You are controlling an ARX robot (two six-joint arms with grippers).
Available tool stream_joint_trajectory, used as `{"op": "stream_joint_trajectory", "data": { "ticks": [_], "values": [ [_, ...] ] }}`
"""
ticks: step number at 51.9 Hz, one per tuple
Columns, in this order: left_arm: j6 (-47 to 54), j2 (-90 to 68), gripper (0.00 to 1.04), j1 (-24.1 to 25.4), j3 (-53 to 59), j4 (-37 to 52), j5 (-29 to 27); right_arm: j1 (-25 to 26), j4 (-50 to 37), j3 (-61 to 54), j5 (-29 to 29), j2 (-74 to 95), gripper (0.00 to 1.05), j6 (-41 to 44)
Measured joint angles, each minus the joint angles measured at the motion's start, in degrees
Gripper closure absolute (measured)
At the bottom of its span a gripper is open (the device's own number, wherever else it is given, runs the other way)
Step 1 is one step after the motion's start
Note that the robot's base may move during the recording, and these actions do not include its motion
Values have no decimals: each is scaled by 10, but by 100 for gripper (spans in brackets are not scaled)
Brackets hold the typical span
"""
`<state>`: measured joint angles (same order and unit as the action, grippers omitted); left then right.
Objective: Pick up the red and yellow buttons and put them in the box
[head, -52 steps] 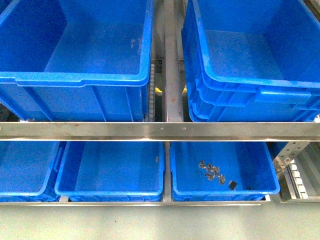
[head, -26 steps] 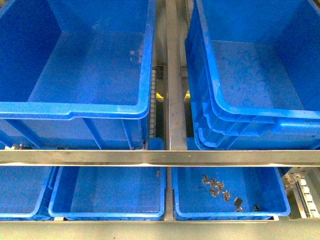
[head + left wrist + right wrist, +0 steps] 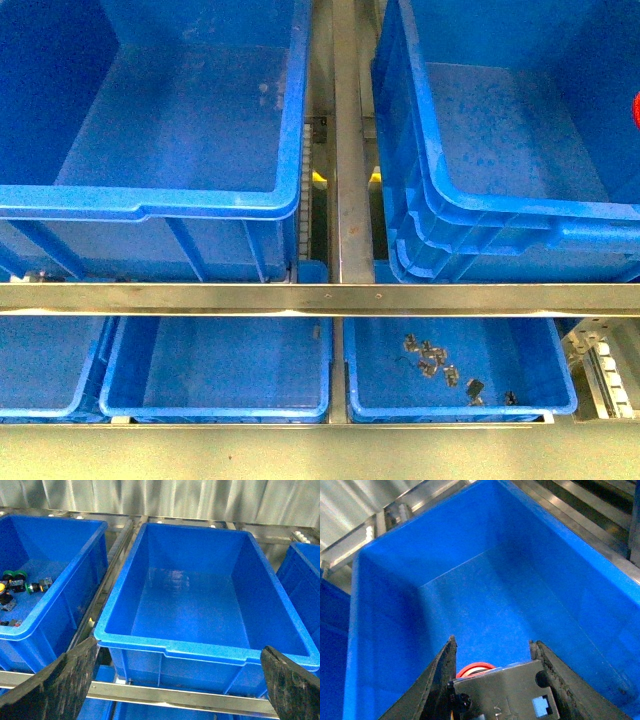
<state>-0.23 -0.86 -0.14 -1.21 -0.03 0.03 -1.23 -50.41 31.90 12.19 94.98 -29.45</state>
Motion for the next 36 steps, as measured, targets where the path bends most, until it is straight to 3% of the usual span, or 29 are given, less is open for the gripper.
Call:
{"op": "stream_joint_trajectory", "data": {
  "ticks": [13,36],
  "values": [
    [0,0,8,0,0,0,0,14,-3,91,-2,106,67,11],
    [0,0,8,0,0,0,0,13,97,248,-7,224,67,38]
  ]
}}
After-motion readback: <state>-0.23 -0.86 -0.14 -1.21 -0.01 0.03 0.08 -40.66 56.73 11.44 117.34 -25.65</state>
